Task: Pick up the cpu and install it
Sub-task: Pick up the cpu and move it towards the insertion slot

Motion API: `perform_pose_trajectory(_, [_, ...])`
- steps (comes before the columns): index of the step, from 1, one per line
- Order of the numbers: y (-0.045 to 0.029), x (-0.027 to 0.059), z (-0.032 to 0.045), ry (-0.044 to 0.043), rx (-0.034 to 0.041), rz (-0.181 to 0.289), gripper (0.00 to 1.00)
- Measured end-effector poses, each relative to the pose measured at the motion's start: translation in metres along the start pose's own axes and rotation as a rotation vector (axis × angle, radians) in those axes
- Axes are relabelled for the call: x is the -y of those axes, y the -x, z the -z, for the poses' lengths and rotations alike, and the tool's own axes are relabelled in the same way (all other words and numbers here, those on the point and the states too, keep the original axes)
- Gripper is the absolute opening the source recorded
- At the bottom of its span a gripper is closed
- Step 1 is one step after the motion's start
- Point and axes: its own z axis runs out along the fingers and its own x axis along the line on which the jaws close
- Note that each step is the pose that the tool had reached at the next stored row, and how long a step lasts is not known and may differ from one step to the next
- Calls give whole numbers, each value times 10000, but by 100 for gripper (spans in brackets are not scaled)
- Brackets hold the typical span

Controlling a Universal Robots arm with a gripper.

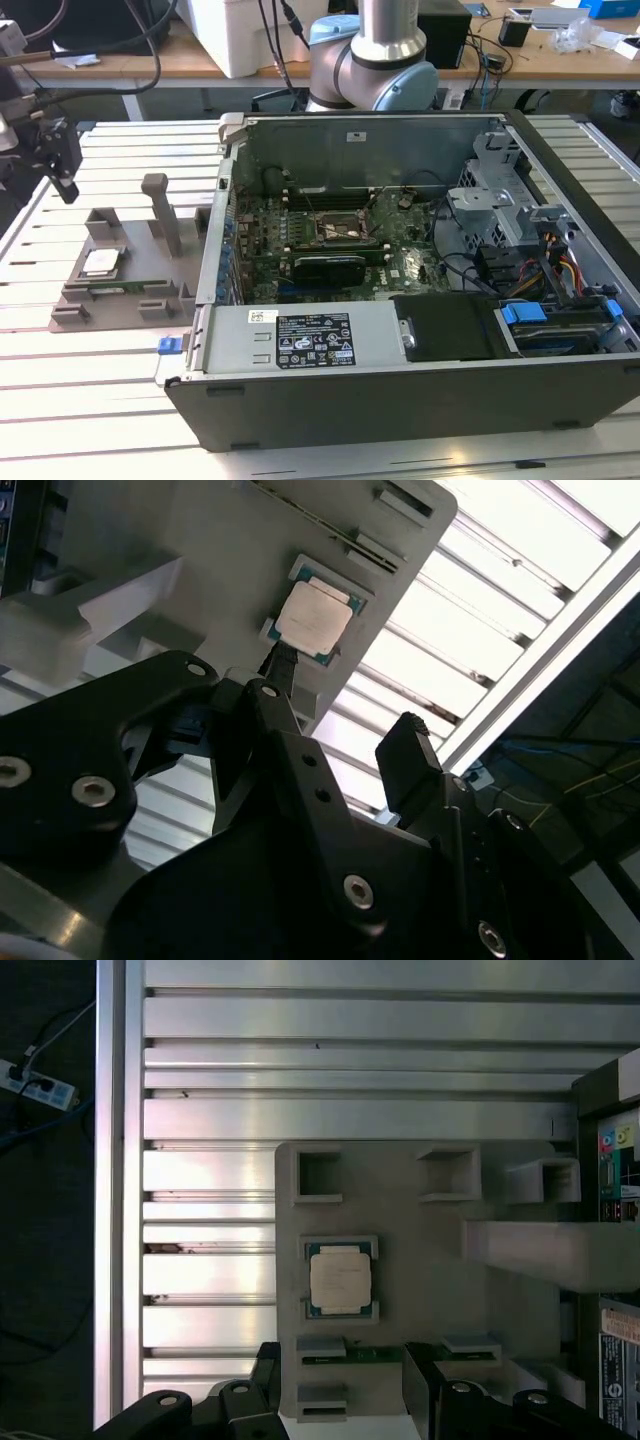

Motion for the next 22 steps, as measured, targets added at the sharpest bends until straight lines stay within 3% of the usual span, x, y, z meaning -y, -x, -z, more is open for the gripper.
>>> perform_pose_trajectory(22, [-3,2,-106,0,0,0,60])
